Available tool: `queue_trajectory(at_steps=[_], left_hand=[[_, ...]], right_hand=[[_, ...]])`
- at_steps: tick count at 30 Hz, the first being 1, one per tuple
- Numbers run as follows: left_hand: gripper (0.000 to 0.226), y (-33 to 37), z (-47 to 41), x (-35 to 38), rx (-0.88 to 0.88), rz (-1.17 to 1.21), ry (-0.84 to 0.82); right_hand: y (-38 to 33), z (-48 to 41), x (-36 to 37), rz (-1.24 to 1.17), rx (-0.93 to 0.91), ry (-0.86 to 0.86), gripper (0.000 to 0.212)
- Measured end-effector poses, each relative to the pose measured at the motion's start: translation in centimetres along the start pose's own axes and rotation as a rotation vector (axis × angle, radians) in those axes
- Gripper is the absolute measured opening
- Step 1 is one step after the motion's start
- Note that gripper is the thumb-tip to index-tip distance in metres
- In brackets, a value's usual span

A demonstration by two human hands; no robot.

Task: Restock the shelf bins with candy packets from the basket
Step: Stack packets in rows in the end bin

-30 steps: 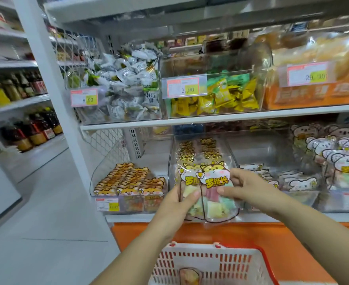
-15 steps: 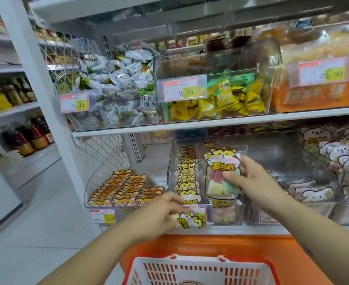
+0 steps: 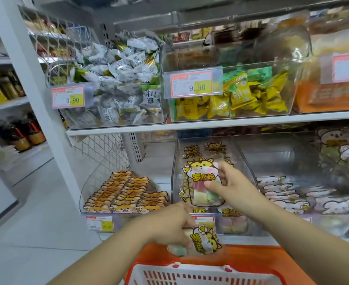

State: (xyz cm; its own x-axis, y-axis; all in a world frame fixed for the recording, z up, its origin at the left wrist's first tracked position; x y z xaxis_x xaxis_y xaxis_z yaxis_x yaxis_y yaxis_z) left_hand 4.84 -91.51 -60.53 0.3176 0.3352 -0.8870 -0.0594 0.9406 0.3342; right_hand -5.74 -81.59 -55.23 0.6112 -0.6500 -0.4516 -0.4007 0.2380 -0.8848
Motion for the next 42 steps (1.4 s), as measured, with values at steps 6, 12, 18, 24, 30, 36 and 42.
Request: queue_trajectory(at_steps=[6, 12, 18, 24, 30, 36, 42], left_hand=[[0.027, -0.1, -0.2, 1.1, -0.029, -0.053, -0.128], [0.036, 0.0, 0.4, 1.8, -0.066, 0.048, -0.031], [0.016, 0.4, 0.8, 1.7, -0.086, 0.126, -0.001], [0.027, 0.0, 0.6, 1.6, -0.119, 0.166, 0.056], [0.051, -0.7, 0.6, 1.6, -0.157, 0.204, 0.131], [0.03, -0.4, 4.2, 0.5, -0.091, 0.168, 0.26], [0.02, -0.5, 6.4, -1.9, -0.103, -0.04, 0.341]], right_hand=[[0.4, 0.1, 0.3, 0.083, -0.012, 0.017, 0.027], [-0.5, 0.7, -1.4, 0.345, -0.036, 0.183, 0.028], [-2.4, 1.4, -0.4, 0.702, -0.031, 0.056, 0.042], [-1.1, 0.1, 0.4, 0.516, 0.008, -0.001, 0.03], [1.9, -0.1, 1.2, 0.29, 0.082, 0.028, 0.034], [3.5, 0.0, 2.1, 0.254, 0.12, 0.021, 0.039], [3.1, -0.3, 3.4, 0.367, 0.124, -0.05, 0.038]])
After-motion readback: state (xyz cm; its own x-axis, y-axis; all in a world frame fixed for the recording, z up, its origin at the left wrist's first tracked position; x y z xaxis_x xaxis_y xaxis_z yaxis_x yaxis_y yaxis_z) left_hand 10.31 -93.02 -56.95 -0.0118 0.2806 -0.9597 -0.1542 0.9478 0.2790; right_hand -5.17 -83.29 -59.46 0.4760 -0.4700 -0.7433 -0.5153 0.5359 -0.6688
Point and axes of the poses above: each hand's wrist, its own z-axis away from the middle knuckle, its own x-axis out of the palm, y = z × x, the point moved 8 cm from there along -z, towards the middle knuckle, and after that the axes turned 4 degrees about x, right-handed, at the moved point
